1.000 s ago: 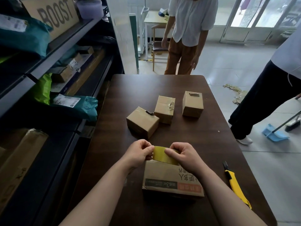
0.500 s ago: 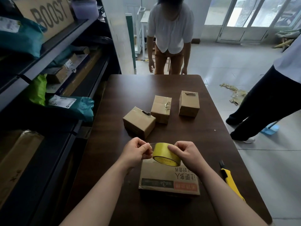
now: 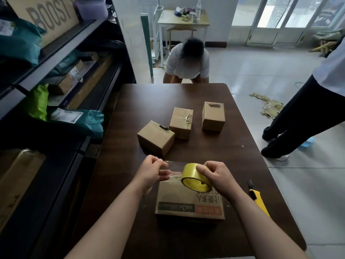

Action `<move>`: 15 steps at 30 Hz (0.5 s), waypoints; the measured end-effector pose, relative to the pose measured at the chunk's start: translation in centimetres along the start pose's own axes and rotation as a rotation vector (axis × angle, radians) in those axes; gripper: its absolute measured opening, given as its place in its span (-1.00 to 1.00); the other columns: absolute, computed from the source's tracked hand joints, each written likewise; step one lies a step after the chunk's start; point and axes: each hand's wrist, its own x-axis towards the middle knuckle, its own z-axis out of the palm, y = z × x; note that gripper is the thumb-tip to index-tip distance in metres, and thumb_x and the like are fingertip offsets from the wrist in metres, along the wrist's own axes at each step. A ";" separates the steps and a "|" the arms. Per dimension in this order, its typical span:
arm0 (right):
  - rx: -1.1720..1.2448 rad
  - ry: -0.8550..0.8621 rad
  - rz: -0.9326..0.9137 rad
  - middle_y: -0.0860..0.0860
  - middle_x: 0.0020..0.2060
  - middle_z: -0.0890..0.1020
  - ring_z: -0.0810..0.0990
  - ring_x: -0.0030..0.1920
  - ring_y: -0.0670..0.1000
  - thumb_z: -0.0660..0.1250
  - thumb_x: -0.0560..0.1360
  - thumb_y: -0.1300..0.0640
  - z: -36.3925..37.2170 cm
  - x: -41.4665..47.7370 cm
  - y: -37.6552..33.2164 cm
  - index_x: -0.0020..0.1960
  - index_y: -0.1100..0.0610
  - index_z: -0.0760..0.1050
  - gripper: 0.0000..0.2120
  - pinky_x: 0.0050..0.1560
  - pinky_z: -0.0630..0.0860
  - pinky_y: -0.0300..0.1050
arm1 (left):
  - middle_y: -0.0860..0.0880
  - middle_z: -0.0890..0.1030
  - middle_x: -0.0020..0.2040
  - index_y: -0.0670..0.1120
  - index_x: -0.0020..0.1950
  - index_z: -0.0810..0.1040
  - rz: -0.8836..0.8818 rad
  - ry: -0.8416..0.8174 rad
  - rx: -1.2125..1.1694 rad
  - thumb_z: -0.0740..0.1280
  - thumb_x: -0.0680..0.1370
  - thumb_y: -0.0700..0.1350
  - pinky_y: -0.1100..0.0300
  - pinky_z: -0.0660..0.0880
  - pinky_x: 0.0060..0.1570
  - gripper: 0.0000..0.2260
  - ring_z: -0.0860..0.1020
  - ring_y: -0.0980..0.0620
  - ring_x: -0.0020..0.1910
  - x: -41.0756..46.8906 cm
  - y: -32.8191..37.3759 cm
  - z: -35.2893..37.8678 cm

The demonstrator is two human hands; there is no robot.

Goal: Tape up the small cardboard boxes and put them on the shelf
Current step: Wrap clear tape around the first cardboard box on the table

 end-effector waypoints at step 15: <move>-0.229 0.028 -0.023 -0.08 -0.39 0.55 0.50 -0.35 -0.12 0.41 0.46 -0.08 -2.5 0.6 0.4 -0.30 0.06 0.55 -0.74 -0.33 0.43 -0.18 | -0.22 0.61 -0.08 -0.15 0.05 0.42 0.129 0.078 0.050 0.41 0.50 -0.30 0.16 0.62 -0.26 -0.79 0.67 -0.07 -0.23 1.0 -1.8 1.8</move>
